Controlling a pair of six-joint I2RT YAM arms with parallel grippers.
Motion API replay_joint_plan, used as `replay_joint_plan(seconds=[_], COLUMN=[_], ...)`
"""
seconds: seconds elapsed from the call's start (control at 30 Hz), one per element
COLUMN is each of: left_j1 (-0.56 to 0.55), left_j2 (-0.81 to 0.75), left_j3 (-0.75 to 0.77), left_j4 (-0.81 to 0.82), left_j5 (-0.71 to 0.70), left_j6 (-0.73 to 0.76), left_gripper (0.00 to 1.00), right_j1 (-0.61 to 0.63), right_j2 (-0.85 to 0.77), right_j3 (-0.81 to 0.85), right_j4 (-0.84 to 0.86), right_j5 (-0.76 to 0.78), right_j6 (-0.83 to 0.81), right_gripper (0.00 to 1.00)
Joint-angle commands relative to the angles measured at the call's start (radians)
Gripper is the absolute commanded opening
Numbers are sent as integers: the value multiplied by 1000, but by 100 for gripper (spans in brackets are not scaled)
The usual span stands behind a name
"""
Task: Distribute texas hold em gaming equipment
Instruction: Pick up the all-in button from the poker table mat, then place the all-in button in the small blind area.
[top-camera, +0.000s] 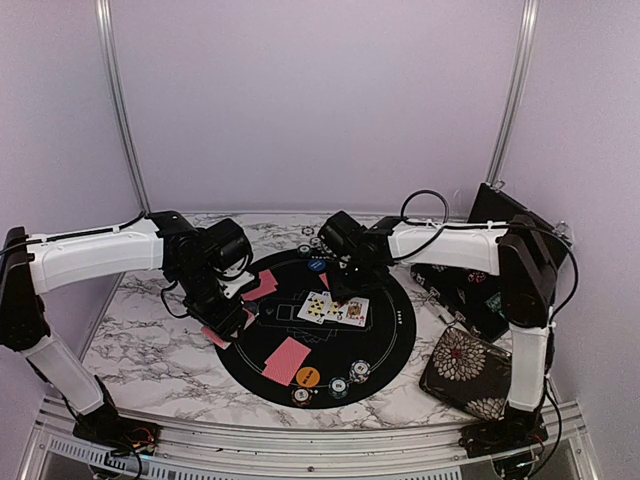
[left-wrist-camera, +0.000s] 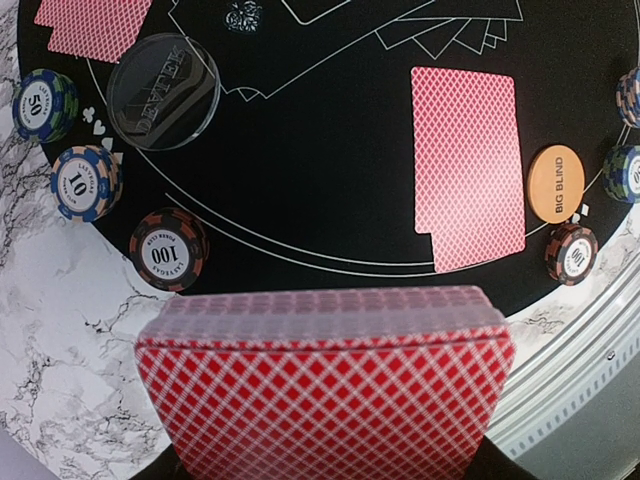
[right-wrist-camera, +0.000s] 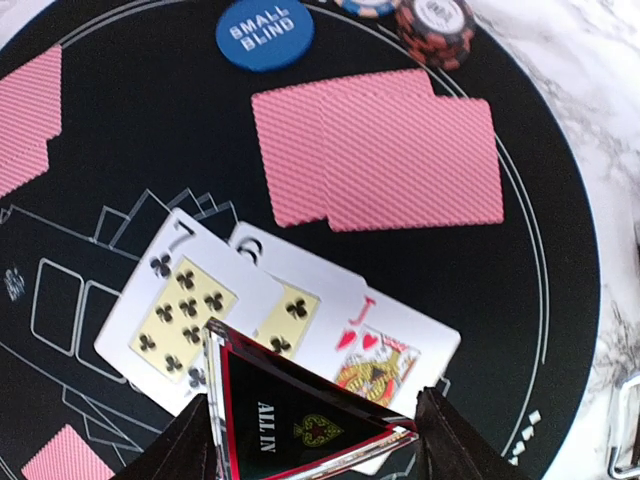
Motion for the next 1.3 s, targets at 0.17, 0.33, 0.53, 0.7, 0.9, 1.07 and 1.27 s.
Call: replay_joint_plan(seconds=[0.17,0.33,0.53,0.7,0.9,1.07,1.27], left_j1=[7,9,11,13,14,16,17], left_j2=[-47,-54,-53,-57,-53,-48,-45], left_j3=[-11,-17,-17,-17,-15,-14,-11], left_j4=[12,12,12,12,12,12,12], left_j5=[12,8,7,7,7,7,9], left_j6=[1,0,-1,0,-1,2,2], left_gripper=[44,44,44,44,44,44,44], right_j1=[7,6,6,-3,-35,-45,-52], right_j2=[234,361,469,529,567,583,602], right_j3=[390,564,692,739,765,767,780], right_j4=[-19,-11,51,105,153,177,176], right_j5=[31,17,-21,-36,-76,-103,-107], right_j6=[-151,-206,-259,-291,-310,-320,-326], right_gripper=[41,41,42,42,43,43,50])
